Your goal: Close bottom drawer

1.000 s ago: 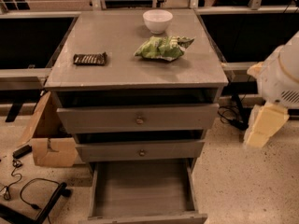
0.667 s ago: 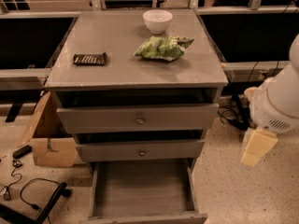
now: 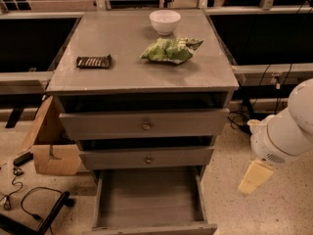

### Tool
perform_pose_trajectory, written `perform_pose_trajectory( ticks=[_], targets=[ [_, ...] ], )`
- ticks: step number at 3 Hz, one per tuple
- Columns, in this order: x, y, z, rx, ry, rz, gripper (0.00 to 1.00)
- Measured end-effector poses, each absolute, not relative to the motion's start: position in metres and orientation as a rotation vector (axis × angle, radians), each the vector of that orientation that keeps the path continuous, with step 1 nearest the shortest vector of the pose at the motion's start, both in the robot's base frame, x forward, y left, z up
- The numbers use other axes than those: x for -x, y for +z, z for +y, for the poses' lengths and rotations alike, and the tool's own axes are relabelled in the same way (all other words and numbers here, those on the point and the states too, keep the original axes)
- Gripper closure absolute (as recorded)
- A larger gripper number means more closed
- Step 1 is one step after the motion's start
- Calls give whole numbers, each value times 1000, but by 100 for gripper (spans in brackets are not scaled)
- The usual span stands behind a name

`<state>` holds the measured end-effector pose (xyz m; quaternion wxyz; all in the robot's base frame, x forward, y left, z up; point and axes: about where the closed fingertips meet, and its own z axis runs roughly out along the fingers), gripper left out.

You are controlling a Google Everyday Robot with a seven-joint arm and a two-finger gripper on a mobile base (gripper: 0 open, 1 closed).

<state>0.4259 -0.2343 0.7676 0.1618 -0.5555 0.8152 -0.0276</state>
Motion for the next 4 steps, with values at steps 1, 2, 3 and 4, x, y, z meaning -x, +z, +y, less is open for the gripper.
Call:
perform_pose_trajectory(
  ticks=[1,2,3,4],
  targets=[
    [-427,765,-233,1588,-97,2319,0],
    [-427,716,-239,1608,-116,2335,0],
    [-430,648,-258,1591,-142,2341,0],
    [-430,581,-279,1574,-177,2332,0]
  ],
)
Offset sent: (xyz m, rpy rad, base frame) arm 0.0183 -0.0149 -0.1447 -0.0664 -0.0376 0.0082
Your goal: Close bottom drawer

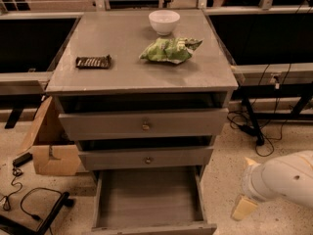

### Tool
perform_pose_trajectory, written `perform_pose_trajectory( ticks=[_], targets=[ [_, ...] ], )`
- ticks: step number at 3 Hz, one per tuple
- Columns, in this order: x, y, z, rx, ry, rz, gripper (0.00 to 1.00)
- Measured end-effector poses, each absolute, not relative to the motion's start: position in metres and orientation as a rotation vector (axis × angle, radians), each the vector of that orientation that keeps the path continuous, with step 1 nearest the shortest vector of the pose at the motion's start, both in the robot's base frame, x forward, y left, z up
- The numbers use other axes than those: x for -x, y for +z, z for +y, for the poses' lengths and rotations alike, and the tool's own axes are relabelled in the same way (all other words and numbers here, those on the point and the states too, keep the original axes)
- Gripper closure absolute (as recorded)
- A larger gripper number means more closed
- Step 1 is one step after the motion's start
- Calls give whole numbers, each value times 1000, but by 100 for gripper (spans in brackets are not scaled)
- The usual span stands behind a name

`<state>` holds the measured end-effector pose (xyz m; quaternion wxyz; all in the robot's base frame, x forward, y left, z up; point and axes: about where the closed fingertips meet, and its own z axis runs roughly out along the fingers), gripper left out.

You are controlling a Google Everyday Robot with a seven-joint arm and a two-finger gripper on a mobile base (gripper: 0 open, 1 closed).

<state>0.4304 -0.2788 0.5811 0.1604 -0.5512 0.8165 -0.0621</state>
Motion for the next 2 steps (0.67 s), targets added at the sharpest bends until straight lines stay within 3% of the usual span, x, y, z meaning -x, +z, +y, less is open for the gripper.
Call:
perform_pose_trajectory(
  ticks=[1,2],
  targets=[
    [-442,518,-297,1587,-205,2303,0],
    [-441,523,-294,1592,-205,2301,0]
  ],
)
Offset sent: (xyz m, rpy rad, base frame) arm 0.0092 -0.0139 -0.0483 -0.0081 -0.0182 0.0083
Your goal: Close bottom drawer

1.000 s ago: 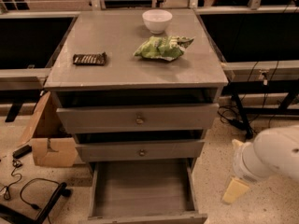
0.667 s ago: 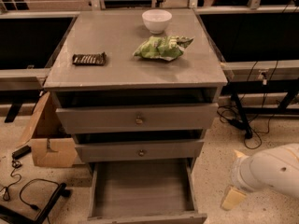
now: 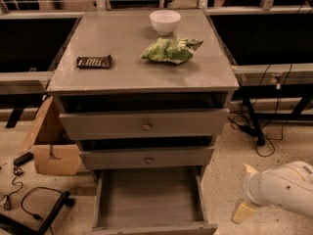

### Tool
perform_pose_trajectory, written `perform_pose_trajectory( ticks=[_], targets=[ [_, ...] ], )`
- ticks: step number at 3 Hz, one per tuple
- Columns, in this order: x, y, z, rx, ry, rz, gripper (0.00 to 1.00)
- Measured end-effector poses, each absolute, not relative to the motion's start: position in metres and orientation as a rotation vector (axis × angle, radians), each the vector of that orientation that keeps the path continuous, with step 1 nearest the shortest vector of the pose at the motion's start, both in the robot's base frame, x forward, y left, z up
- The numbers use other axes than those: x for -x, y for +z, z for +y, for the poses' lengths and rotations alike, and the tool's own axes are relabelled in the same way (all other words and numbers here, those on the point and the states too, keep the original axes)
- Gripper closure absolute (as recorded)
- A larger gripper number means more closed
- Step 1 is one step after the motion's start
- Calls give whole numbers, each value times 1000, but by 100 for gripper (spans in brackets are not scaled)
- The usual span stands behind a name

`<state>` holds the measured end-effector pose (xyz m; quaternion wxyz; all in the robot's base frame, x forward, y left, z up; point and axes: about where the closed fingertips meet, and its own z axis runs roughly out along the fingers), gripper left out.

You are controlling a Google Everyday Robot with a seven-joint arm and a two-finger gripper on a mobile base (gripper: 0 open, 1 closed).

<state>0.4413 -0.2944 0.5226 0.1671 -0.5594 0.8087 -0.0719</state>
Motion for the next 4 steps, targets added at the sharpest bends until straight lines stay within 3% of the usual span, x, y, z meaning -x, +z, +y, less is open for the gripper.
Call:
perform_pose_trajectory(
  ticks=[2,4],
  targets=[
    [-454,472,-308,1601,-228,2317,0],
    [-422,325,-306,1556,-21,2367,0]
  ],
)
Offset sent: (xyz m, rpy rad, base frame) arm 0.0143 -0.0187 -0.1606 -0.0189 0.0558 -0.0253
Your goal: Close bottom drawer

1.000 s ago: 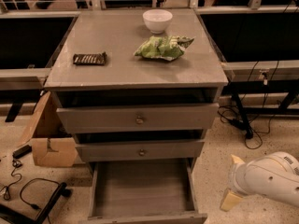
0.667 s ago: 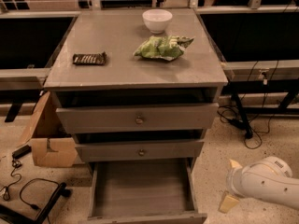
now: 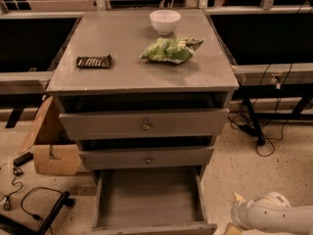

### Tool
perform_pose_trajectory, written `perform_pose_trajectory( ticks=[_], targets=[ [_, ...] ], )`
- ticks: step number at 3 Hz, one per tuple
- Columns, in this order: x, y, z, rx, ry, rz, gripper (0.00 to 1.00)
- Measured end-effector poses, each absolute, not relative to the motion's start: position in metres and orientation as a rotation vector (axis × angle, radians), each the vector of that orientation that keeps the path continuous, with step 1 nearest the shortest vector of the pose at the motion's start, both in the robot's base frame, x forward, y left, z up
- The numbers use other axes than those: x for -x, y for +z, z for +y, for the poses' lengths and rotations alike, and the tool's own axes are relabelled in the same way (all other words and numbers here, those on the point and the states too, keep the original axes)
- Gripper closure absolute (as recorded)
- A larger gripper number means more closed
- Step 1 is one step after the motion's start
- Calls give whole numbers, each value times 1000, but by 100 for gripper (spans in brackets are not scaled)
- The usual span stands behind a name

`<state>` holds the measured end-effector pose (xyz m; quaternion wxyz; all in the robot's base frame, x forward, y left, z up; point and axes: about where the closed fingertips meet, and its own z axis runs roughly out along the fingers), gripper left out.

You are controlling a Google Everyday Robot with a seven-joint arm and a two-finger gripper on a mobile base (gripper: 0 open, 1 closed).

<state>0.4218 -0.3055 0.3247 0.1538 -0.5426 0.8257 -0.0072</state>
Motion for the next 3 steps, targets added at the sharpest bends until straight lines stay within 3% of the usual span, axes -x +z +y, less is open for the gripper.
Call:
perform_pose_trajectory(
  ticks=[1,3],
  targets=[
    [-423,323,-305,1563,-22,2361,0],
    [-357,252,-292,1571,126,2369,42]
  ],
)
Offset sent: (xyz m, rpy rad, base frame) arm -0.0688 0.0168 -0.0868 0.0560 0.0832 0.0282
